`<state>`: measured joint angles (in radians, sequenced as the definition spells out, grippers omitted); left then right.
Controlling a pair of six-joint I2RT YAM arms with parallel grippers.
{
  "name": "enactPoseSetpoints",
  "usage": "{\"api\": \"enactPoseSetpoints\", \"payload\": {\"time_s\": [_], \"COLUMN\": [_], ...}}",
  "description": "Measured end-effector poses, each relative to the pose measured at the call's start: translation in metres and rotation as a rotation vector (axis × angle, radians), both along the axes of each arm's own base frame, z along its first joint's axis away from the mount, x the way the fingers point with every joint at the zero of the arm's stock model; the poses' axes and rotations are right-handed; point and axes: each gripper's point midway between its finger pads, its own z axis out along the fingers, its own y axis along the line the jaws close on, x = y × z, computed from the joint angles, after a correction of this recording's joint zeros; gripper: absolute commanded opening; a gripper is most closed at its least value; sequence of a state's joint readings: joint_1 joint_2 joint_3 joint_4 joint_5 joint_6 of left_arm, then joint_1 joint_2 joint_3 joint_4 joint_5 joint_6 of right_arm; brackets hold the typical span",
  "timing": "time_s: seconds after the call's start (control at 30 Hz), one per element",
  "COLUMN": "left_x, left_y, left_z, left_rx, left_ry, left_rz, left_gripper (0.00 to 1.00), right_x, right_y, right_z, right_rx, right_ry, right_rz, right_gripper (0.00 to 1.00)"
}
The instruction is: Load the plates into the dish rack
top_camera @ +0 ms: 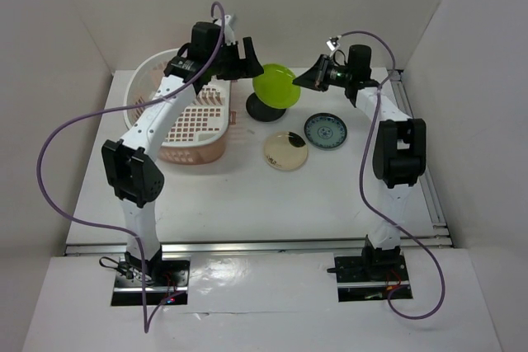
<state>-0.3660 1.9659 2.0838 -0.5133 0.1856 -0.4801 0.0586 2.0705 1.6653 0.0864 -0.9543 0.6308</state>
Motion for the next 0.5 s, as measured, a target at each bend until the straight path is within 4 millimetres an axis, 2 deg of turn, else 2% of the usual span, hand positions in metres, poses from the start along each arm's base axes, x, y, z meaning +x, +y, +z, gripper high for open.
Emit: {"api": "enactPoseSetpoints", "payload": {"time_s": [0.23, 0.4, 0.43, 0.47, 0.5], "left_x": [0.001, -0.007, -0.007, -0.007, -0.006], "left_y": [0.005, -0.010, -0.010, -0.011, -0.010], "left_z": [-0.007, -0.006, -0.008, -0.009, -0.010], "left_rx": [-0.054, -0.105, -0.107, -0.108, -0.112], "left_ry": [0.031, 0.036, 0.036, 0.034, 0.037], "left_rz": [-0.039, -0.137, -0.142, -0.149, -0.151], "left_gripper": [0.88, 0.70, 0.60, 0.55, 0.55], "right_x": [-0.016, -0.019, -0.018, -0.019, -0.018], "right_y": [0.034, 0.043, 0.043, 0.043, 0.041], "right_z": [0.008, 0.013, 0.014, 0.016, 0.018], "right_rx": [0.017, 0.034, 0.037, 0.040, 0.044], "right_ry": [-0.024, -0.031, -0.029, -0.030, -0.029], "right_rz": [0.097, 0.111, 0.110, 0.114, 0.109], "right_gripper": [0.00, 0.00, 0.00, 0.00, 0.00]}}
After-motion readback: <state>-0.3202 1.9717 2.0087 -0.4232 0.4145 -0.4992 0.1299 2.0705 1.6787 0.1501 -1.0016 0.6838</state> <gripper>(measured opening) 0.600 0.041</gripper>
